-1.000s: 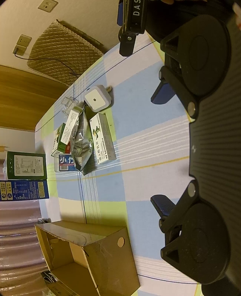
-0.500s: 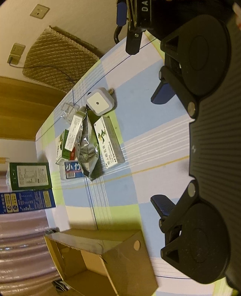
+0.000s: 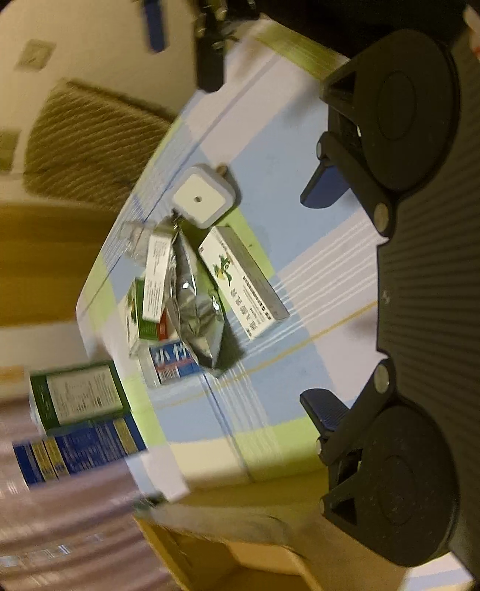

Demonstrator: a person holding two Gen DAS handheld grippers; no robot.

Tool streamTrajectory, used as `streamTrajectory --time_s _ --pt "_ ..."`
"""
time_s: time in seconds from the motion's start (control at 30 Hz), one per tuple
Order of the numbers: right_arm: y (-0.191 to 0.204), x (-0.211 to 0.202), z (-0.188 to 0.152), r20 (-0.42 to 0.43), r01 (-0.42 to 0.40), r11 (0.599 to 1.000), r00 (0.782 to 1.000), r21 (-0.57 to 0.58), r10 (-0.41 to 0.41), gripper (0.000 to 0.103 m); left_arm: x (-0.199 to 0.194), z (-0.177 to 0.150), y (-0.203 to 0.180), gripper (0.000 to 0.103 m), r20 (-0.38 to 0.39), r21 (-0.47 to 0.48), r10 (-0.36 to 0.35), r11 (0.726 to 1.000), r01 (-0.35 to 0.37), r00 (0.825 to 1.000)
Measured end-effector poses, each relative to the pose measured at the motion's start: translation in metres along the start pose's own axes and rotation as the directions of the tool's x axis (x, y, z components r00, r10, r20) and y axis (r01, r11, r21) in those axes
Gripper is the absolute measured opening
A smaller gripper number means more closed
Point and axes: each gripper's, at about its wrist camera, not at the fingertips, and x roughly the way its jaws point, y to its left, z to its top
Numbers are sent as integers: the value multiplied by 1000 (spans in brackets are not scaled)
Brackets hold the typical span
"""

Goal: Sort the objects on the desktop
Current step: 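Grasp the white ointment box with the left tool while the right tool grasps the white night-light cube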

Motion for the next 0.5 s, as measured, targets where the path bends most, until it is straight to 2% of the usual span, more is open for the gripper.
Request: streamTrajectory --time_s 0.1,0.2,0.4,0.5 --pt "5 16 2 -16 10 999 1000 -50 -11 101 18 6 -2 102 -14 74 -1 997 2 1000" --pt "7 32 2 -34 13 997 999 -72 -16 101 38 9 3 102 -26 103 -7 995 10 1000" --pt "13 63 -2 -47 8 994 999 -113 -14 101 68 18 9 101 17 209 -39 977 34 999" --pt "15 77 -2 -50 6 992 999 -124 -13 94 83 24 14 95 14 236 -53 971 48 999"
